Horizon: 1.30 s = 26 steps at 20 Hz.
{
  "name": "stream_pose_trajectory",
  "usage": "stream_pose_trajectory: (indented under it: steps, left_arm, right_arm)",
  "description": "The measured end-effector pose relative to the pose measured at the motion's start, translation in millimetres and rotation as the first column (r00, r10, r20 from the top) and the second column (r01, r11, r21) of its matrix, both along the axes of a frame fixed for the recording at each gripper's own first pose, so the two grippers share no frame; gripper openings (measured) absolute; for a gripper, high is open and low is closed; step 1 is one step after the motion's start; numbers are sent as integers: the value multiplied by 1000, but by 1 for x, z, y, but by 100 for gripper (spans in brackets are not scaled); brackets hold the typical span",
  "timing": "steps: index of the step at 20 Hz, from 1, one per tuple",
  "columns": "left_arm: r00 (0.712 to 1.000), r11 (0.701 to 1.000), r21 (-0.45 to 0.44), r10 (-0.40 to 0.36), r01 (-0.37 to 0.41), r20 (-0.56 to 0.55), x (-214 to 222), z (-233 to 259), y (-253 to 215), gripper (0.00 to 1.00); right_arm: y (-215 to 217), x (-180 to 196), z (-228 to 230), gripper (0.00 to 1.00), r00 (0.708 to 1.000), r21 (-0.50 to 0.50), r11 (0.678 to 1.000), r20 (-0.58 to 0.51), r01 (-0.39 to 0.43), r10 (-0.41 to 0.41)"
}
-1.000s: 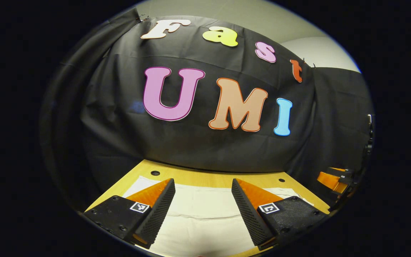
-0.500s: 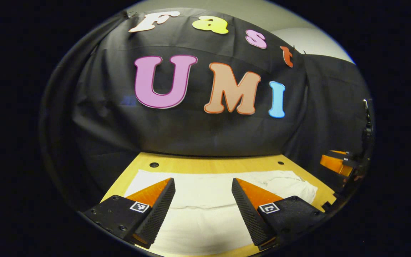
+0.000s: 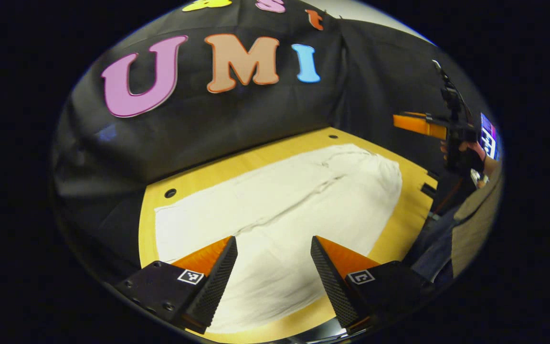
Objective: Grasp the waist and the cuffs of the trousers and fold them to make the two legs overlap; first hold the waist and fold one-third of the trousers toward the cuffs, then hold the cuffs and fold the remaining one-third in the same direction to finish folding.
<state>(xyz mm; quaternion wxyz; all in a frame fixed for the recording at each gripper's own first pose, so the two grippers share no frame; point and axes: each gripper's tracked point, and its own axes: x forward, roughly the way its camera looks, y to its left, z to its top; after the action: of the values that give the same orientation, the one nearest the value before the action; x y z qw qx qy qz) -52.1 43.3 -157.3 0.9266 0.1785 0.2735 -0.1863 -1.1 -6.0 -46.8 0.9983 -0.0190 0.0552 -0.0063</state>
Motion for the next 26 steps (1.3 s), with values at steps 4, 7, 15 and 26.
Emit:
stream_pose_trajectory:
  steps: [4,7,15,26]
  left_arm:
    - [962,988,54,-125,143,-243,-35,-49,15,93]
    - [912,975,82,-163,208,-376,-58,-81,29,93]
    - [781,889,255,-161,381,-604,-104,-142,93,88]
    - [748,854,322,-111,409,-654,-103,-165,129,71]
  right_arm:
    - [1,-2,-14,97,999,2,1000,-33,8,-8]
    - [0,-3,-22,97,998,2,1000,-54,22,-21]
    - [-6,-5,-32,97,994,-37,999,-100,31,-35]
    - [-16,2,-49,98,988,-54,998,-147,39,-47]
